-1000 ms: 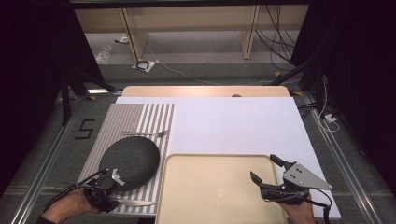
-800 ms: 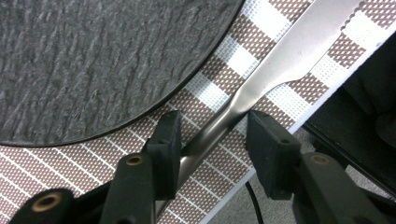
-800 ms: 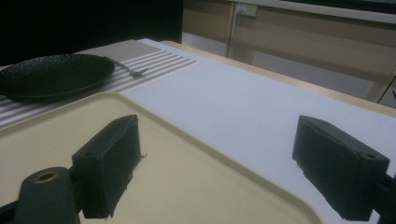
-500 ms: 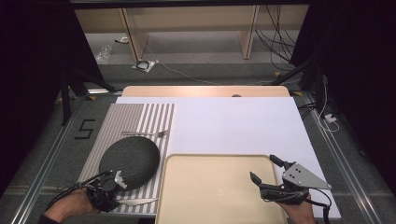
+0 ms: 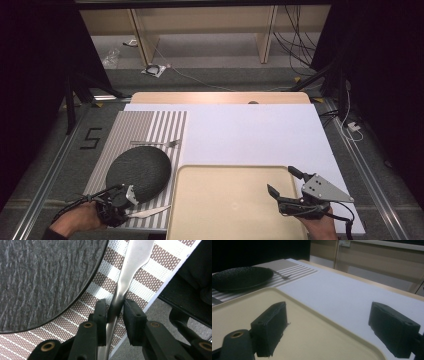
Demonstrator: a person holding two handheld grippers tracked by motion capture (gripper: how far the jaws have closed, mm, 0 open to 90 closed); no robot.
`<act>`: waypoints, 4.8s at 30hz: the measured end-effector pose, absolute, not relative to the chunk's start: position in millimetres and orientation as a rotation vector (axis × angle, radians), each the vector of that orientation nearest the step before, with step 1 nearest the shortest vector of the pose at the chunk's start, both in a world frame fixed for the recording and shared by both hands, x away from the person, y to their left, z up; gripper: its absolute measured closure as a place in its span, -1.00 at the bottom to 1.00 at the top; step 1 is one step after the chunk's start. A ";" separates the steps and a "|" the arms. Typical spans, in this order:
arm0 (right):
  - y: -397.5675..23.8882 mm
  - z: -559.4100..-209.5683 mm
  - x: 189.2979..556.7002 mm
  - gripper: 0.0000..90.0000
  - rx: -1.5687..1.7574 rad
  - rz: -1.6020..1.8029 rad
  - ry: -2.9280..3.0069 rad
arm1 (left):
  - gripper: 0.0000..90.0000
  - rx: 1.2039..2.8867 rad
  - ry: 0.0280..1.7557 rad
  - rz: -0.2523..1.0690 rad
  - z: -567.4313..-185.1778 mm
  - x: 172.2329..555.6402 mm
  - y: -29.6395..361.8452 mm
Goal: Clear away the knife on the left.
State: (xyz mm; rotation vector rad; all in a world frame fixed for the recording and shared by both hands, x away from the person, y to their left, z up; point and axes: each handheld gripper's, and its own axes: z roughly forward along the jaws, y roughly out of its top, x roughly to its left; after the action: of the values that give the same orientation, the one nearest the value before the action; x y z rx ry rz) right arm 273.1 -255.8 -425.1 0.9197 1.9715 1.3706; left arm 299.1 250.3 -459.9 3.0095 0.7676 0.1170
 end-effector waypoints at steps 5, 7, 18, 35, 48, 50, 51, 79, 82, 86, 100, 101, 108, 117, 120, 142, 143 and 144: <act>-255.6 -425.1 273.0 -0.64 0.919 1.362 1.983 | 0.72 3.012 0.756 0.108 -460.0 298.5 249.6; -255.1 -425.6 273.4 -0.64 0.919 1.370 1.977 | 0.72 3.012 0.756 0.109 -460.0 298.3 249.6; -255.0 -425.7 273.5 -0.64 0.923 1.370 1.984 | 0.76 3.021 0.737 0.123 -459.4 297.1 248.2; -254.7 -426.8 274.8 -0.63 0.925 1.370 1.986 | 0.77 2.912 0.726 0.133 -436.7 289.7 243.7; -254.7 -426.4 274.3 -0.63 0.925 1.375 1.985 | 0.77 2.781 0.739 0.182 -418.1 297.0 201.3; -254.6 -426.5 274.3 -0.64 0.919 1.372 1.987 | 0.77 2.772 0.713 0.181 -416.3 297.7 193.1; -254.5 -426.5 274.3 -0.63 0.919 1.372 1.987 | 0.77 2.769 0.706 0.179 -415.3 298.2 189.3; -254.9 -426.4 273.6 -0.63 0.923 1.376 1.986 | 0.77 2.750 0.611 0.045 -402.7 306.7 103.5; -254.9 -426.2 273.5 -0.63 0.920 1.375 1.984 | 0.77 2.744 0.611 0.024 -406.7 306.1 94.7; -255.8 -425.8 273.5 -0.63 0.918 1.373 1.984 | 0.77 2.760 0.611 0.003 -412.4 304.1 86.9; -256.5 -424.8 273.3 -0.63 0.918 1.363 1.980 | 0.77 2.807 0.586 -0.038 -424.6 296.2 70.4; -256.5 -424.8 273.2 -0.63 0.918 1.363 1.980 | 0.77 2.808 0.589 -0.042 -425.5 295.6 69.2; -256.3 -425.1 273.6 -0.63 0.917 1.373 1.975 | 0.77 2.832 0.576 -0.061 -431.2 293.1 62.6; -257.0 -424.4 272.6 -0.63 0.919 1.366 1.980 | 0.77 2.859 0.574 -0.093 -441.0 289.9 56.2; -256.5 -424.8 273.0 -0.63 0.914 1.369 1.978 | 0.77 2.876 0.578 -0.109 -444.9 290.1 55.2; -257.0 -424.2 272.5 -0.63 0.919 1.369 1.980 | 0.67 2.811 0.524 -0.038 -434.7 284.0 56.7; -257.0 -424.2 272.4 -0.63 0.920 1.369 1.980 | 0.73 2.808 0.502 -0.026 -433.7 283.1 56.0; -256.7 -424.2 272.4 -0.63 0.918 1.373 1.978 | 0.79 2.809 0.489 -0.022 -433.8 282.6 55.6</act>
State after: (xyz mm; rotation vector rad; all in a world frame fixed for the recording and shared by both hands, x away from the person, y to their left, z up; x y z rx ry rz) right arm 272.4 -256.7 -424.2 0.9183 1.9777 1.3727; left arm 282.6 55.6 -433.8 2.8089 0.4892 -0.0215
